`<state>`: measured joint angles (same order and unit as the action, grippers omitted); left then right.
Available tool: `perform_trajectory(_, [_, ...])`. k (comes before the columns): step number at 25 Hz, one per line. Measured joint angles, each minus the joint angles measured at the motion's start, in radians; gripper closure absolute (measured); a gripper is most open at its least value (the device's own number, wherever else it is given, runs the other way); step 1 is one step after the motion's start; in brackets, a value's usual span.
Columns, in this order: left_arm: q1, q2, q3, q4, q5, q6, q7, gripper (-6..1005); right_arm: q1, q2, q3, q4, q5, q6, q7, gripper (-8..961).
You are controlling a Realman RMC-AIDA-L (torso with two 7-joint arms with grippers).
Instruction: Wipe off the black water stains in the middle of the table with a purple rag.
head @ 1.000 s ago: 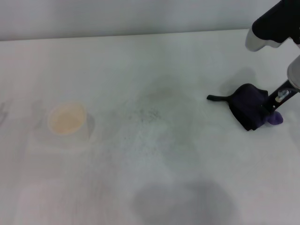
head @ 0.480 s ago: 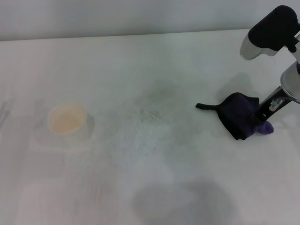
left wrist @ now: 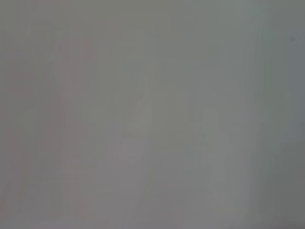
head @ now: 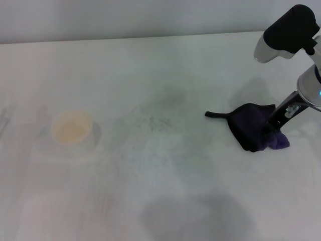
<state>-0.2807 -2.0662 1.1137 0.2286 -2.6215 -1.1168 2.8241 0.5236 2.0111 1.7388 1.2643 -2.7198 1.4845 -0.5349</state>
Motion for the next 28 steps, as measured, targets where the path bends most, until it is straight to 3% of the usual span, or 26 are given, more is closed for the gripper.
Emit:
perform_trajectory(5, [0.000, 0.000, 0.000, 0.000, 0.000, 0.000, 0.000, 138, -0.007, 0.000, 0.040, 0.033, 0.005, -0.020, -0.003, 571])
perform_trajectory(8, [0.001, 0.000, 0.000, 0.000, 0.000, 0.000, 0.000, 137, -0.030, 0.000, 0.114, 0.049, 0.065, -0.101, -0.035, 571])
perform_trajectory(13, [-0.004, 0.001, 0.002, 0.000, 0.000, 0.000, 0.000, 137, -0.101, -0.004, 0.242, -0.001, 0.302, -0.317, -0.201, 571])
perform_trajectory(19, [-0.005, 0.001, 0.005, 0.011, 0.000, 0.001, 0.000, 137, -0.146, -0.006, 0.408, -0.205, 0.611, -0.519, -0.556, 571])
perform_trajectory(24, [-0.005, -0.006, 0.001, 0.009, -0.006, 0.002, 0.000, 138, -0.148, -0.010, 0.624, -0.459, 0.994, -0.528, -0.993, 571])
perform_trajectory(28, [-0.005, -0.009, 0.000, 0.006, -0.030, 0.002, 0.000, 138, -0.165, -0.013, 0.727, -0.630, 1.277, -0.511, -1.319, 571])
